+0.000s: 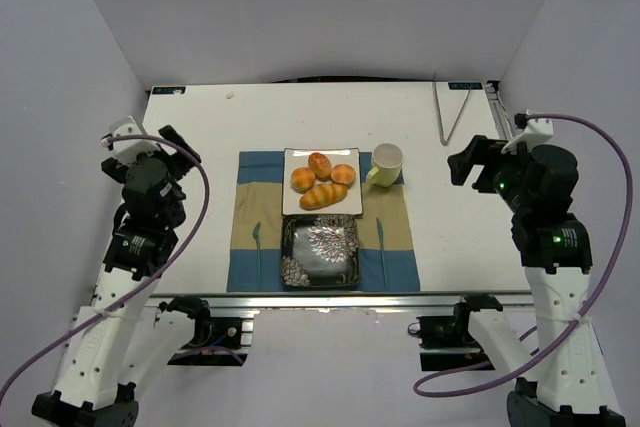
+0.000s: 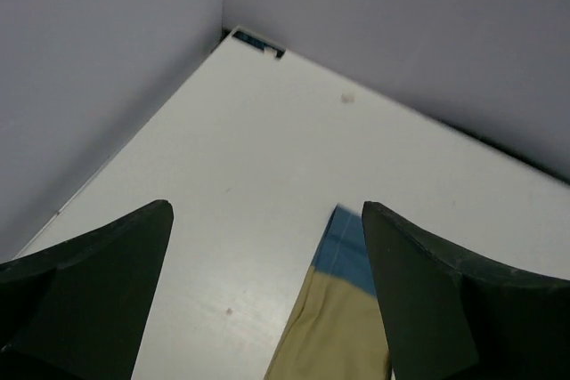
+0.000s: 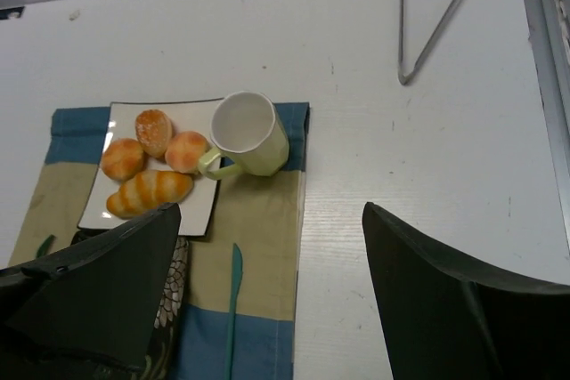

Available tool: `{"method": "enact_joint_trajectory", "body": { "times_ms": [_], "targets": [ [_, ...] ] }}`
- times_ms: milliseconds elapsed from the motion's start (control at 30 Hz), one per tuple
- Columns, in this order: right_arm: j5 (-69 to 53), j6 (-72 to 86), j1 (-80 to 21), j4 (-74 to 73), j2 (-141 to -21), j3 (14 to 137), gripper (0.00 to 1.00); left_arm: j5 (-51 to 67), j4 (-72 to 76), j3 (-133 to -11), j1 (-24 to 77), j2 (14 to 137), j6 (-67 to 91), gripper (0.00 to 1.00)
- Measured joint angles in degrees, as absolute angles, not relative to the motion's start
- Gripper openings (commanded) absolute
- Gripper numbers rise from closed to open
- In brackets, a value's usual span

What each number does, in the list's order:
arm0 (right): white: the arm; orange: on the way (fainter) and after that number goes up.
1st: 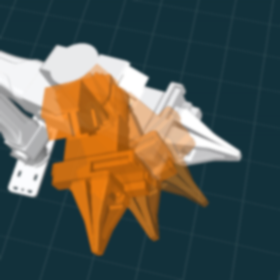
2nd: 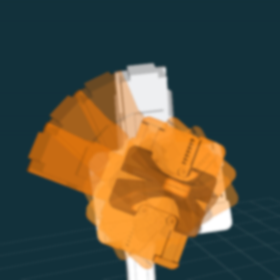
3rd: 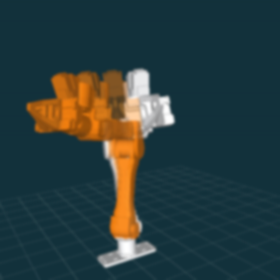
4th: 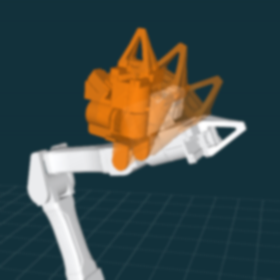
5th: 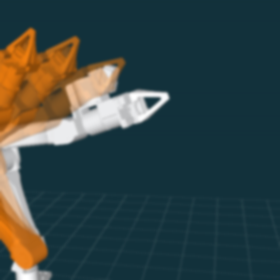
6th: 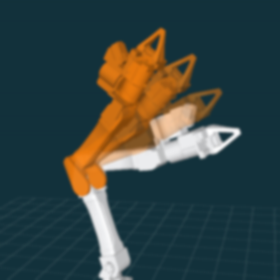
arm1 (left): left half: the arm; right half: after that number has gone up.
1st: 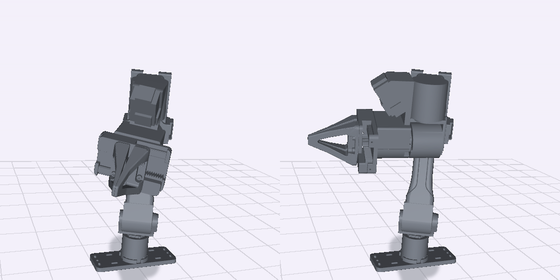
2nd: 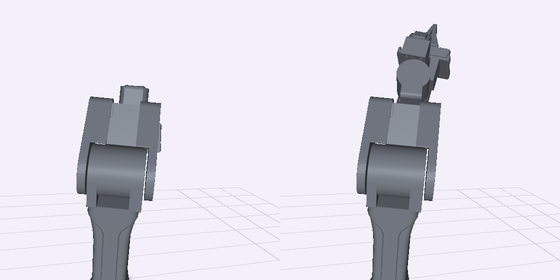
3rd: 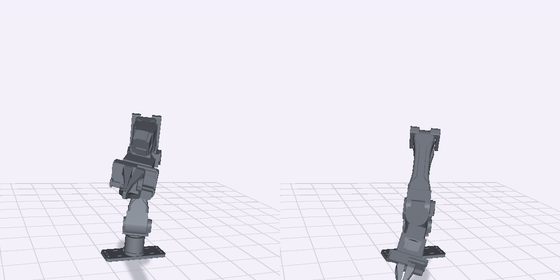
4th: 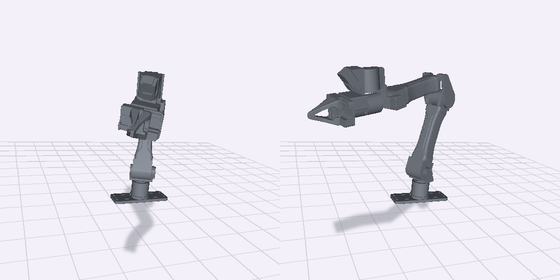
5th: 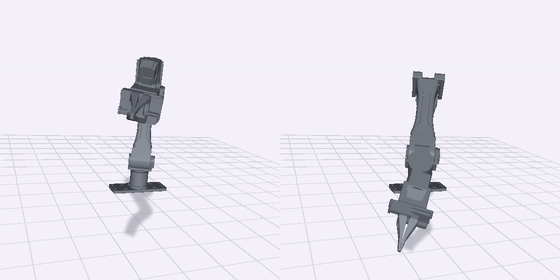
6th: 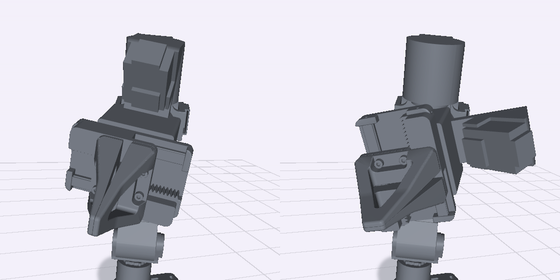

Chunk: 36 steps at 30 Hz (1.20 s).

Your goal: Place the bread

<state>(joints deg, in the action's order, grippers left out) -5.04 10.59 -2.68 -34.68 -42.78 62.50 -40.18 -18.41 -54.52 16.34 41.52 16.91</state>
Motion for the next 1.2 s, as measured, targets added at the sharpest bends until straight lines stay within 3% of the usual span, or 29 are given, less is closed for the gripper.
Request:
{"method": "enact_joint_trajectory", "body": {
  "times_ms": [167, 433, 533, 800, 933, 1200],
  "targets": [
    [-7.7, 12.0, -2.7, -35.7, -42.2, 66.8, 0.89, -36.3, -34.2, -58.6, 16.4, 43.8, 16.4, 0.98],
    [-4.2, 13.9, -2.7, -32.5, -50.7, 72.0, 0.89, -33.3, -42.6, -62.3, 16.4, 45.1, 15.9, 0.98],
    [-1.0, 13.6, -2.7, -29.0, -59.5, 76.2, 0.87, -33.2, -43.7, -63.6, 16.4, 46.5, 15.6, 0.98],
    [2.5, 11.4, -2.4, -29.7, -101.3, 109.2, 0.89, -31.1, -43.0, -67.0, 16.4, 58.4, 14.0, 0.98],
    [2.6, 9.5, -1.8, -32.3, -117.5, 119.7, 0.89, -29.2, -41.7, -66.9, 16.4, 61.8, 13.4, 0.98],
    [1.6, 8.2, 1.1, -34.7, -129.0, 120.7, 0.89, -27.1, -37.2, -65.6, 16.4, 65.9, 12.7, 0.98]
  ]
}}
